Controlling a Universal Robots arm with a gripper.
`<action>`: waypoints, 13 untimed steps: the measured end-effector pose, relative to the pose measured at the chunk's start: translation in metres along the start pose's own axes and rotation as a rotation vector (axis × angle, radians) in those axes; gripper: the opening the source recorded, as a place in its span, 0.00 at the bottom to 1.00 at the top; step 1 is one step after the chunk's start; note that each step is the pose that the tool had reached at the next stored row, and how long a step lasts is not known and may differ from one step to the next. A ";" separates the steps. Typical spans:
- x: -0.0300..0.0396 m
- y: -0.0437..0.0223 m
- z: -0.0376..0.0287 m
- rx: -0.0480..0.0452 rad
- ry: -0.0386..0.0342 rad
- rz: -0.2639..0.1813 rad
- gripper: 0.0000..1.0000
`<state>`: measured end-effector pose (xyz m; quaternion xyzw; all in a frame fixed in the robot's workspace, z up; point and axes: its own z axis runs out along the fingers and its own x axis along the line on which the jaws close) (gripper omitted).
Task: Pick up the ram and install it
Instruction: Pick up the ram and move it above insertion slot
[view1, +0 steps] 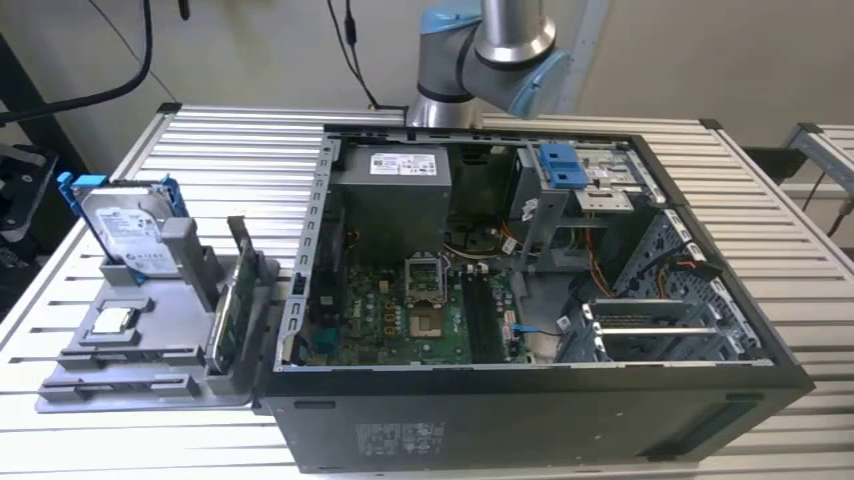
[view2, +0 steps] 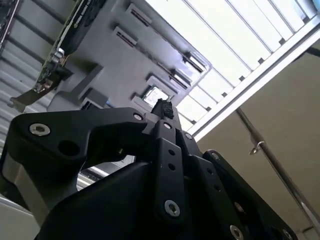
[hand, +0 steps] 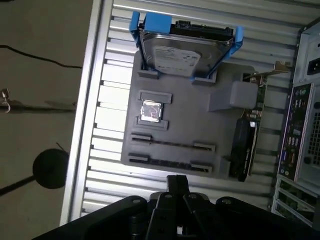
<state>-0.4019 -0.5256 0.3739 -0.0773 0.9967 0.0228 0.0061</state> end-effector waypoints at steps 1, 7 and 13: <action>0.0000 0.0001 0.0000 -0.0003 0.0006 -0.015 0.11; -0.0002 0.0010 0.0001 -0.0015 0.0041 -0.093 0.11; -0.0002 0.0015 0.0001 -0.0029 0.0084 -0.187 0.11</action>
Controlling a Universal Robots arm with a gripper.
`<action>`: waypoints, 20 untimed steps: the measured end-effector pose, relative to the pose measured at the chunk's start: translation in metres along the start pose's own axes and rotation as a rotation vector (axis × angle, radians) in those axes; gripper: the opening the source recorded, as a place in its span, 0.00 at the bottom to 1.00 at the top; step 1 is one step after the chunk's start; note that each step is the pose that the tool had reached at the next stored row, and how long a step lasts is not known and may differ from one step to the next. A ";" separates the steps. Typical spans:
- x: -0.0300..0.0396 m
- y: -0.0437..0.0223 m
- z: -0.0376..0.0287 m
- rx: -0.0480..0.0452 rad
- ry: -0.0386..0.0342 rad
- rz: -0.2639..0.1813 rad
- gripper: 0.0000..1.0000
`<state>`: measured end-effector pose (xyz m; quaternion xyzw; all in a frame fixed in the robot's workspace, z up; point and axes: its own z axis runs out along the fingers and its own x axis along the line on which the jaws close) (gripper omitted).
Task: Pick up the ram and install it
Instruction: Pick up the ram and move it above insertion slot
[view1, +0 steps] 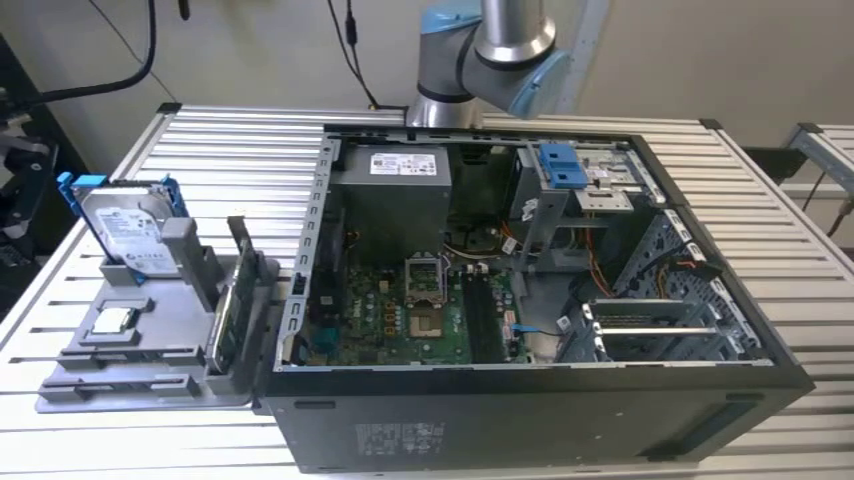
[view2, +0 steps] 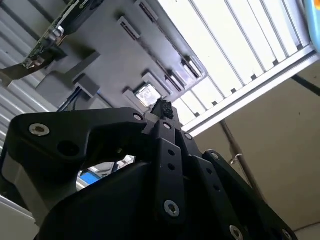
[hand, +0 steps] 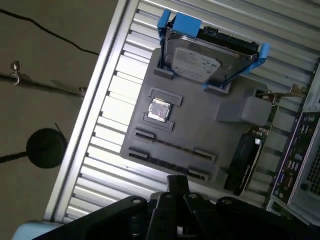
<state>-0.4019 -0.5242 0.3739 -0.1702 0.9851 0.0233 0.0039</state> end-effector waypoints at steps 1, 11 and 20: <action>0.0000 0.0001 0.0000 -0.0003 0.0008 -0.019 0.11; -0.0001 0.0001 0.0000 -0.0027 0.0079 -0.177 0.11; -0.0001 0.0003 0.0001 -0.0048 0.0136 -0.308 0.11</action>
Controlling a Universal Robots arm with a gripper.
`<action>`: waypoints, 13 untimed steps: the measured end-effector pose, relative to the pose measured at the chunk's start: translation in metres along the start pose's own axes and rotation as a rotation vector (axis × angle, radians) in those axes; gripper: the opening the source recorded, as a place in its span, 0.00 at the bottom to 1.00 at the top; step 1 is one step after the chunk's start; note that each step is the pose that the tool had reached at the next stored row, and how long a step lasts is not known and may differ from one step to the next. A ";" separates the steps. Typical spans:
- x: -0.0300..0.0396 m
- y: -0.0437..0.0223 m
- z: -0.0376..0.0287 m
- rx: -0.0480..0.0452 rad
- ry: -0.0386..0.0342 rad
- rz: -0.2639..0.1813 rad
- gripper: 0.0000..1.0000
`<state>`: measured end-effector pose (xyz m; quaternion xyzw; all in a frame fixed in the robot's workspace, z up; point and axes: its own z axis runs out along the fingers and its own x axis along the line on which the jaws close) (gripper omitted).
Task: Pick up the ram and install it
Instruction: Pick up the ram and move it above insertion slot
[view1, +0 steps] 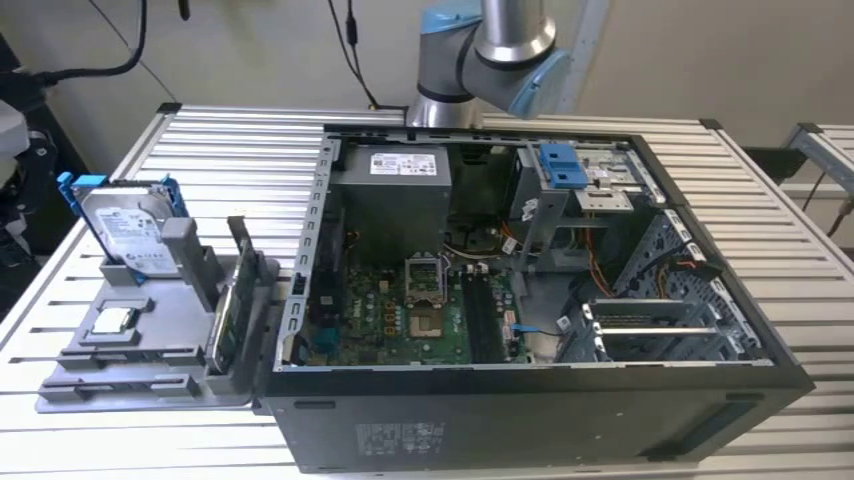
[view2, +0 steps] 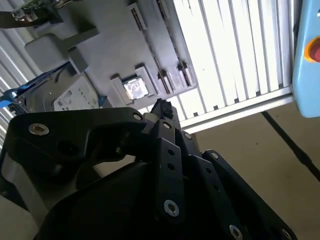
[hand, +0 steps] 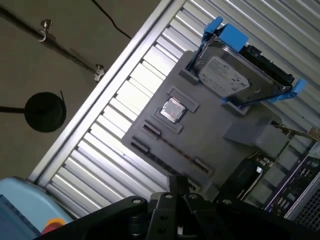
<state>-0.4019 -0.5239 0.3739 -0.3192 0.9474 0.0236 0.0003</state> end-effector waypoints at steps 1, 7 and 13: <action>0.0000 0.0000 0.0000 -0.0002 0.0007 -0.015 0.11; 0.0001 0.0000 0.0000 -0.0016 0.0047 -0.107 0.11; 0.0002 0.0001 0.0004 -0.0028 0.0081 -0.193 0.11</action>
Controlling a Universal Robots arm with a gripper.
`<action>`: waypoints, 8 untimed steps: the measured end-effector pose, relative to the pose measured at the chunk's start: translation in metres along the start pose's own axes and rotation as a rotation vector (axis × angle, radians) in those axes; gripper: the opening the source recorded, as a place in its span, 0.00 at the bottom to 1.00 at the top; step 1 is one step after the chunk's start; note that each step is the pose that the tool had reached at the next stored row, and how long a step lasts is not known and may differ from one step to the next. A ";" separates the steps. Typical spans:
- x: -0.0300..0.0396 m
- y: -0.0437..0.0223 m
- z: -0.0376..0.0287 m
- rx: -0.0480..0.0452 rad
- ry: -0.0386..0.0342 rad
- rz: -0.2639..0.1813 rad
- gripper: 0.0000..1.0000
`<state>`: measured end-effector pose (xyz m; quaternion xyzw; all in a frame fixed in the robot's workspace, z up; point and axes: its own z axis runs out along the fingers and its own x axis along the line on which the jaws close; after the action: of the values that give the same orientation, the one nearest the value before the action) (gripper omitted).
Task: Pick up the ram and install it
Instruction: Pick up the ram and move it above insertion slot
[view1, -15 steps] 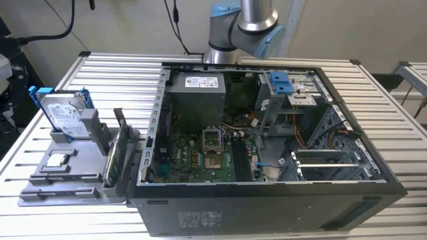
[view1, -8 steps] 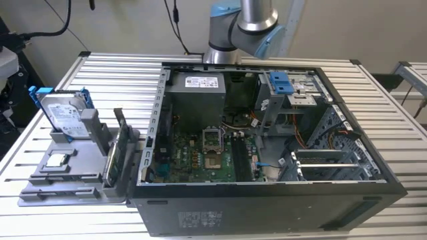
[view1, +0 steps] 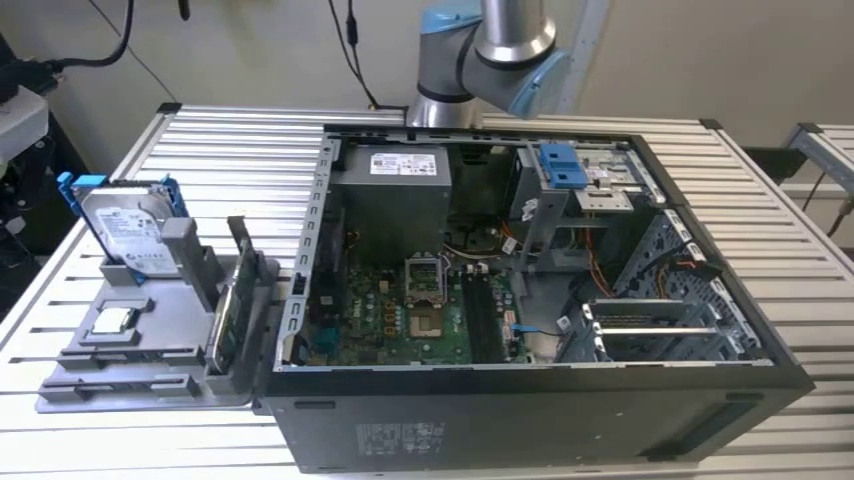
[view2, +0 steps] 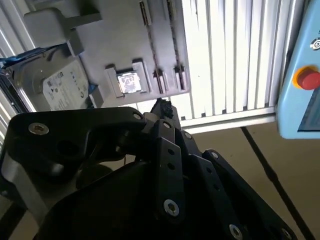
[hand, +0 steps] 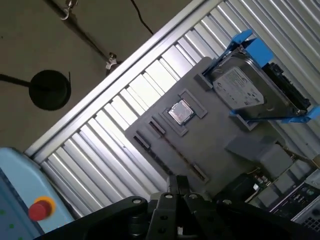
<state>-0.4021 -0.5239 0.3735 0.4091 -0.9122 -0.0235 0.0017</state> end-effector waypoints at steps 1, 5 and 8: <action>0.0000 0.0000 0.0001 -0.0003 0.0008 -0.016 0.11; 0.0002 0.0001 0.0005 -0.0012 0.0034 -0.073 0.11; 0.0002 0.0001 0.0009 -0.0019 0.0053 -0.116 0.11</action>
<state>-0.4024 -0.5239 0.3726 0.4615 -0.8868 -0.0233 0.0031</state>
